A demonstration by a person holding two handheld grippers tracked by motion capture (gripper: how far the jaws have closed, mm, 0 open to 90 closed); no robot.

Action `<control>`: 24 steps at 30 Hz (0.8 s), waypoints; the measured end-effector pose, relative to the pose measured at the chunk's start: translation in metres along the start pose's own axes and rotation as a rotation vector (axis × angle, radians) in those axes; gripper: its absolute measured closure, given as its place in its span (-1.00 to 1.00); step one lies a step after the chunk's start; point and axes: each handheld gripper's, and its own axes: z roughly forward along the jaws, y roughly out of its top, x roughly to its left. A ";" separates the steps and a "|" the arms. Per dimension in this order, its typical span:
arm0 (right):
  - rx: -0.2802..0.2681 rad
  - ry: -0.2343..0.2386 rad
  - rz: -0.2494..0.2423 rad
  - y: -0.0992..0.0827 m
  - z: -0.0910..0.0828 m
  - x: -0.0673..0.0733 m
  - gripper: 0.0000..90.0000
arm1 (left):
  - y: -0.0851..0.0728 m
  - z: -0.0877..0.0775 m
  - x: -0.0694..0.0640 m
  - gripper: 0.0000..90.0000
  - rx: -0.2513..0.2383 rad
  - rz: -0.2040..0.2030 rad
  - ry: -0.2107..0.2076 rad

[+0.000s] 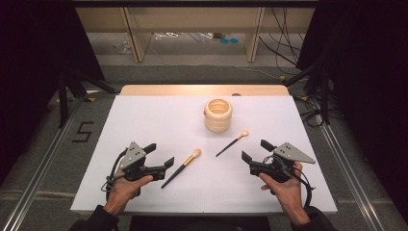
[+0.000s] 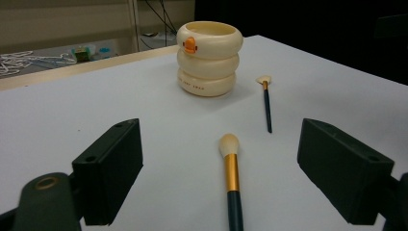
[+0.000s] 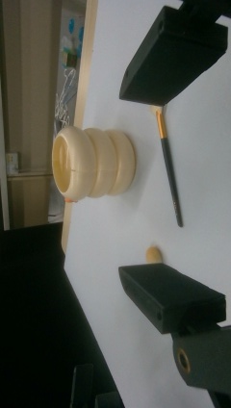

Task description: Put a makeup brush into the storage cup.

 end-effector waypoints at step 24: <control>0.137 -0.062 0.033 0.006 0.026 -0.014 -0.63 | -0.001 0.001 0.002 -0.65 0.029 -0.029 0.012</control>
